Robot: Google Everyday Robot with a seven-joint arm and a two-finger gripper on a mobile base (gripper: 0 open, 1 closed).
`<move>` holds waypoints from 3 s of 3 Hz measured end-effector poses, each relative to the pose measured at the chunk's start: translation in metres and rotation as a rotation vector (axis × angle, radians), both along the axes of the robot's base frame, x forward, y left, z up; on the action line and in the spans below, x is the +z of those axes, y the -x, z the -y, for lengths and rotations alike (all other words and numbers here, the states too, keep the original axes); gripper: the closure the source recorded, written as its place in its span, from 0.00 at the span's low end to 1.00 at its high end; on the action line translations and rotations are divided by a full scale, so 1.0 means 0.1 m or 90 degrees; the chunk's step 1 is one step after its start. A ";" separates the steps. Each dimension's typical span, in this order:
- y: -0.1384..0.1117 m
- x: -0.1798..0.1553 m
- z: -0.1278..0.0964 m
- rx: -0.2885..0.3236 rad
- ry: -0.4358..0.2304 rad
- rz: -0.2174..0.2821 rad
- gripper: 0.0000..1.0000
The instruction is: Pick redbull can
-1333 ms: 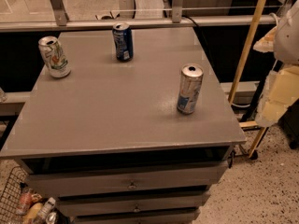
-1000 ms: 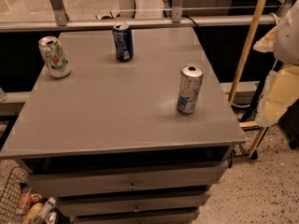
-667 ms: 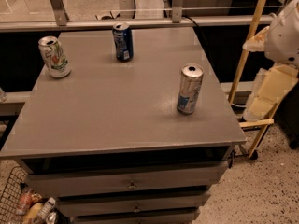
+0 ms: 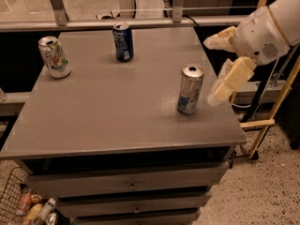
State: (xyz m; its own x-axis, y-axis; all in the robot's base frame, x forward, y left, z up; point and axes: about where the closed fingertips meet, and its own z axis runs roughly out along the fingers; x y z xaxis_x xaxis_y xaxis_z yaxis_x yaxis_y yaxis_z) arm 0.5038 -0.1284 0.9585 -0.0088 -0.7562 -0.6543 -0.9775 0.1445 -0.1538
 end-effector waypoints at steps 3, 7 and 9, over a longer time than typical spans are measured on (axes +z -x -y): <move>-0.27 -0.26 -0.36 0.052 0.008 -0.039 0.00; -0.29 -0.36 -0.24 0.057 0.042 -0.055 0.64; -0.17 0.12 -0.29 0.089 0.052 0.017 1.00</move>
Offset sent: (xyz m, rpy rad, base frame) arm 0.0313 0.0489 -0.0340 0.0006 0.0821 0.1182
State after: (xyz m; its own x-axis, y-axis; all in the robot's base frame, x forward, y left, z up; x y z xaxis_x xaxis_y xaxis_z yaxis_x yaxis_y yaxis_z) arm 0.5208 -0.0993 0.9709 0.1167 -0.7993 -0.5895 -0.9826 -0.0066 -0.1855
